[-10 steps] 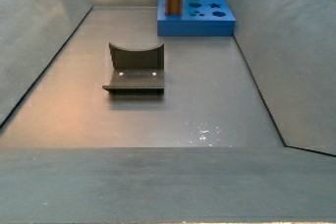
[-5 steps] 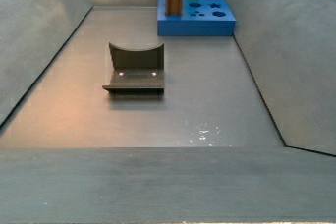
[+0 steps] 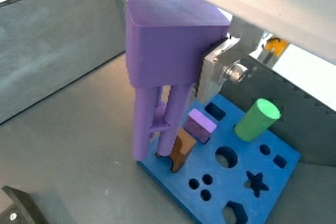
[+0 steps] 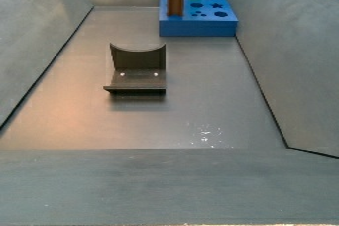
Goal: Pick up the 3 prong object. Move up. Place the 3 prong object on the fixture. Regrasp the 3 prong object. Move to above the board. Insert the 3 prong object.
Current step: Insert the 3 prong object.
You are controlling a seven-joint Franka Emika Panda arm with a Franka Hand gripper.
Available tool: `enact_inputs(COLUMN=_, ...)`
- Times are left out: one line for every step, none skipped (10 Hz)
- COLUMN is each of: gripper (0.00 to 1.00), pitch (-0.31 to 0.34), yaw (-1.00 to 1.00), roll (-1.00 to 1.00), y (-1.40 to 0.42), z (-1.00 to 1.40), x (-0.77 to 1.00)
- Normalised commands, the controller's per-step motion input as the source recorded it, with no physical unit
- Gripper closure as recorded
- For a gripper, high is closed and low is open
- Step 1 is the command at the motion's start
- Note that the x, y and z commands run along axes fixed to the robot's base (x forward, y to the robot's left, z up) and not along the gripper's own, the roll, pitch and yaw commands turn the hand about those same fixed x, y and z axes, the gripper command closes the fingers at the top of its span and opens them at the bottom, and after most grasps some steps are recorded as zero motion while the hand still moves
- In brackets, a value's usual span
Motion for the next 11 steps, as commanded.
enact_inputs(gripper=1.0, pitch=-0.033, yaw=0.13, roll=-0.5, y=0.38, z=0.0, x=0.0)
enact_inputs(gripper=1.0, pitch=-0.109, yaw=0.1, roll=-0.49, y=0.3, z=-0.13, x=-0.12)
enact_inputs(gripper=1.0, pitch=-0.104, yaw=0.24, roll=-0.29, y=0.19, z=-0.22, x=-0.32)
enact_inputs(gripper=1.0, pitch=-0.08, yaw=0.42, roll=-0.23, y=0.04, z=-0.24, x=-0.39)
enact_inputs(gripper=1.0, pitch=-0.053, yaw=0.63, roll=-0.23, y=0.0, z=-0.19, x=-0.21)
enact_inputs(gripper=1.0, pitch=0.0, yaw=0.91, roll=-0.18, y=0.0, z=-0.16, x=-0.01)
enact_inputs(gripper=1.0, pitch=-0.024, yaw=0.92, roll=-0.19, y=0.0, z=-0.11, x=-0.09)
enact_inputs(gripper=1.0, pitch=-0.05, yaw=0.87, roll=-0.18, y=0.0, z=-0.11, x=-0.18)
enact_inputs(gripper=1.0, pitch=-0.027, yaw=0.91, roll=-0.17, y=0.01, z=-0.17, x=-0.11)
enact_inputs(gripper=1.0, pitch=-0.016, yaw=0.88, roll=-0.18, y=0.01, z=-0.1, x=-0.09)
enact_inputs(gripper=1.0, pitch=-0.043, yaw=0.87, roll=-0.21, y=0.05, z=-0.09, x=-0.17)
